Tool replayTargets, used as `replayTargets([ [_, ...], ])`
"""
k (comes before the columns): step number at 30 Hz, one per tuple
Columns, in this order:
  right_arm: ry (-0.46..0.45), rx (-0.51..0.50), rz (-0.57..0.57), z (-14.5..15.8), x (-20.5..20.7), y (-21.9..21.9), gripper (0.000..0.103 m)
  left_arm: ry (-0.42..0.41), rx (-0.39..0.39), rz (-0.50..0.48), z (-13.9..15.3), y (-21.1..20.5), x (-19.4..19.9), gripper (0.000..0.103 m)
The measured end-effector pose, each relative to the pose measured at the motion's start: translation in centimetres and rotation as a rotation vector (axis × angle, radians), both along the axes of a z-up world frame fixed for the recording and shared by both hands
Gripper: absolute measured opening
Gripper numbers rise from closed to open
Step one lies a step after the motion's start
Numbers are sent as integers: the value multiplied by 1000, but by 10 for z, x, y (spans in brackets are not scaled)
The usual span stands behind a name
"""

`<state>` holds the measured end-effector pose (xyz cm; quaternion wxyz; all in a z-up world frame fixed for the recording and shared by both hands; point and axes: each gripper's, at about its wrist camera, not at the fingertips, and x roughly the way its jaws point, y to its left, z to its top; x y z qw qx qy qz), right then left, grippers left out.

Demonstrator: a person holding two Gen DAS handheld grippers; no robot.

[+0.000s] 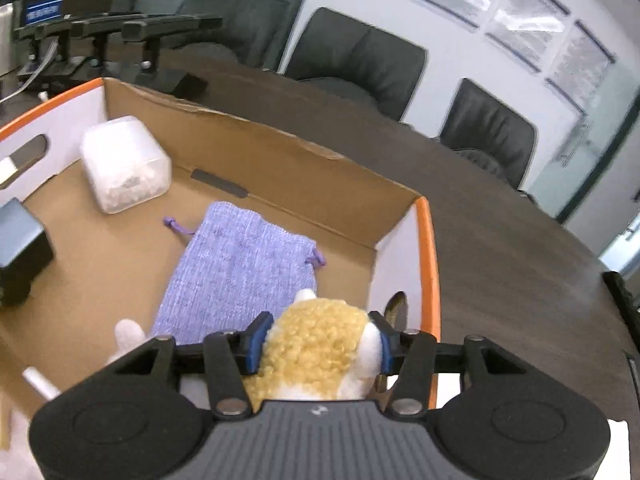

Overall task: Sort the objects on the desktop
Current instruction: 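Lower the power bank and plush sheep into the red box and release both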

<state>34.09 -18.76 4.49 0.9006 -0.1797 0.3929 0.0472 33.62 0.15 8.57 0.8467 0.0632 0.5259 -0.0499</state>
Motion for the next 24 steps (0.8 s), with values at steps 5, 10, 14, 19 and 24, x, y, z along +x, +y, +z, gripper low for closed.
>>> replayTargets([
  [5,102,123,6,32,-5,-7,85,-113,-19,54,57,26,-8,89],
  [10,103,140,-9,66,-14,3,85,-133,22,97,69,33,-6,94],
  [14,147,273,-13,87,-21,-4,85,-117,78,88,49,36,-7,94],
  [19,149,328,-6,94,-37,-12,88,-151,192,87,14,38,-2,94],
  [24,186,318,-11,80,-37,-16,88,-122,206,109,-3,42,12,77],
])
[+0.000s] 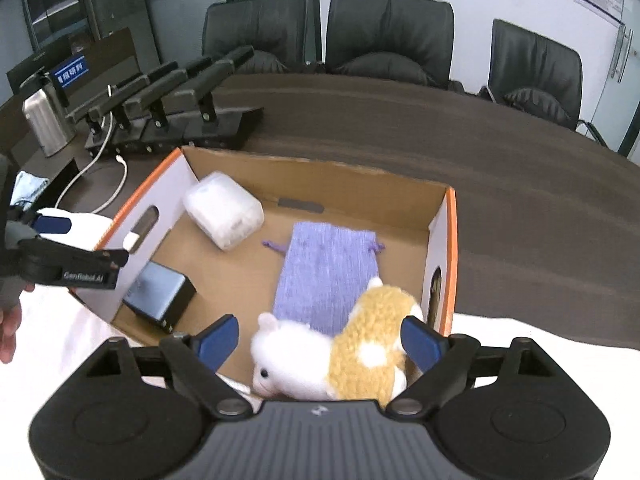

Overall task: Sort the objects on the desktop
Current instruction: 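Lower the power bank and plush sheep into the red box and release both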

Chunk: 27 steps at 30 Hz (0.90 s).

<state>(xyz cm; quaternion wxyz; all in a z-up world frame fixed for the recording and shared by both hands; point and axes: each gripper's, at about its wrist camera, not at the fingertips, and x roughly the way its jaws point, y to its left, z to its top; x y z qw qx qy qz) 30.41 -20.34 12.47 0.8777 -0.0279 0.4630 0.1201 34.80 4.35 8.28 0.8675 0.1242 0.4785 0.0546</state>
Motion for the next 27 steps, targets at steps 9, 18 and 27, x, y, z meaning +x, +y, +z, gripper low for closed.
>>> replayTargets([
  [9,32,47,-23,-27,14,-6,88,8,-107,-33,-35,8,17,22],
  [18,59,-36,-38,-46,17,-4,86,19,-130,38,-28,3,0,12],
  [27,88,-45,-61,-33,5,-4,86,27,-138,13,-7,-1,-17,77],
])
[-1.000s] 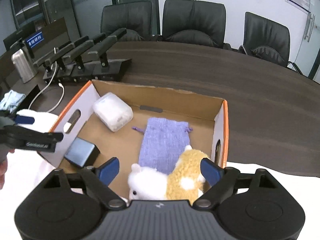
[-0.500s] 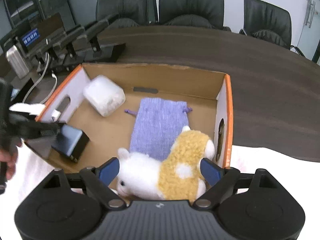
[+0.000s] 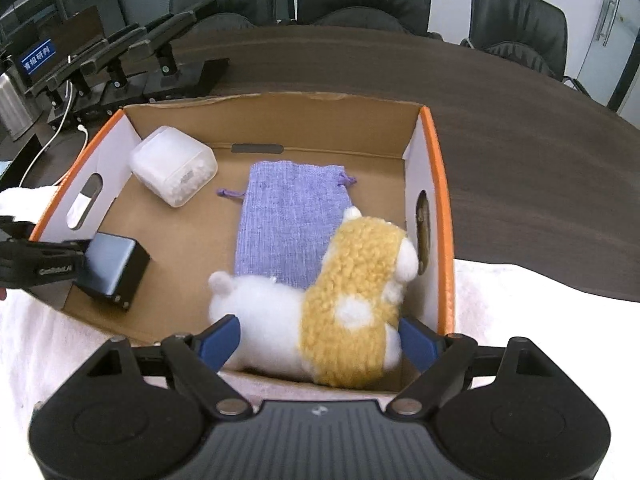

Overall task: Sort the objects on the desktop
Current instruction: 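Lower the power bank and plush sheep into the red box and release both, then withdraw both grippers from the red box toward the pile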

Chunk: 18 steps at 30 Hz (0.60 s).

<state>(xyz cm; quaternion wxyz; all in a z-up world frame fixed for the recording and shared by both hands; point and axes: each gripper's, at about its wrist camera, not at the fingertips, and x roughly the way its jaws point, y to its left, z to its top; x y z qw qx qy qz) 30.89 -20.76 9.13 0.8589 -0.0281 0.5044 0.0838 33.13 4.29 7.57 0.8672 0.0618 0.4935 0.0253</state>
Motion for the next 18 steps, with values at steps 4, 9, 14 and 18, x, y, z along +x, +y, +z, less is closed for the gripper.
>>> replayTargets([
  [4,-30,13,-18,25,-11,-3,86,2,-86,12,29,4,-17,91],
  [9,-62,12,-1,50,-37,-3,87,-58,-164,-11,61,-3,-61,103],
  [14,-82,37,51,56,-78,-4,87,-95,-216,-88,67,-12,-114,103],
  [18,-75,47,92,37,-110,-6,87,-88,-243,-143,52,-18,-149,103],
])
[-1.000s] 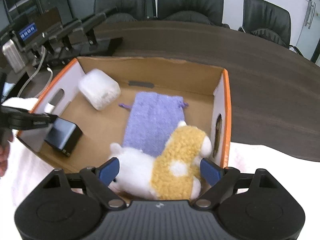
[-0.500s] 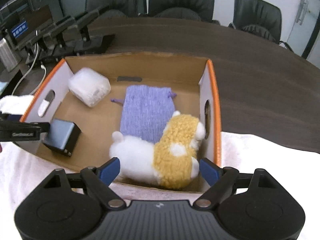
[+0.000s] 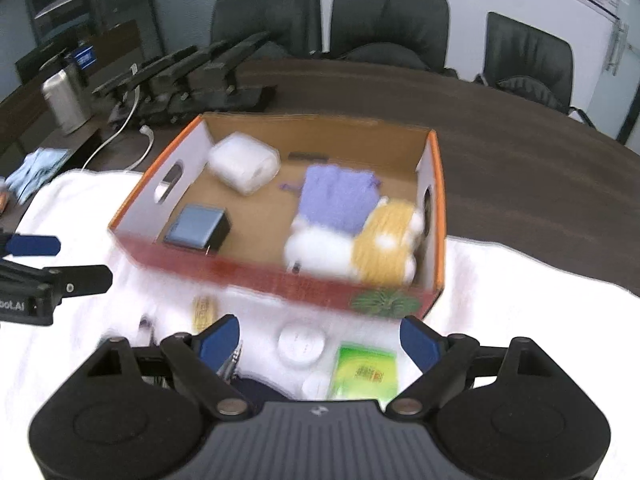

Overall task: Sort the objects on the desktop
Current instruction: 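Withdraw both grippers from the red box toward the pile, then grasp the white charger with the left gripper while the right gripper grasps the navy pouch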

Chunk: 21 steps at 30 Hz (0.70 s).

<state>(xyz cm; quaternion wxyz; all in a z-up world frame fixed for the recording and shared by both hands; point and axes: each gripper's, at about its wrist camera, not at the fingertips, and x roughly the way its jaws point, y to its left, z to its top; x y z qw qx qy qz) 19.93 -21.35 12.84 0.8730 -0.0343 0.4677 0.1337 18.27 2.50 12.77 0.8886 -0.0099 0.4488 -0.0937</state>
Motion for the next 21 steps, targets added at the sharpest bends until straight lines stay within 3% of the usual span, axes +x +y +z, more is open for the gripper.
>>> replayTargets([
  [8,-74,109,37,-37,-82,-22,87,-82,-23,-35,-43,15,-90,103],
  [11,-104,156,46,-49,-117,-32,87,-108,-46,-4,-59,27,-123,103],
  [14,-131,192,39,-59,-147,-40,87,-157,-25,-27,-73,28,-151,103],
  [17,-130,242,43,-64,-161,-41,87,-230,13,-126,-70,23,-162,103],
  [21,-157,246,82,-59,-160,-26,87,-255,44,-219,-64,16,-150,102],
])
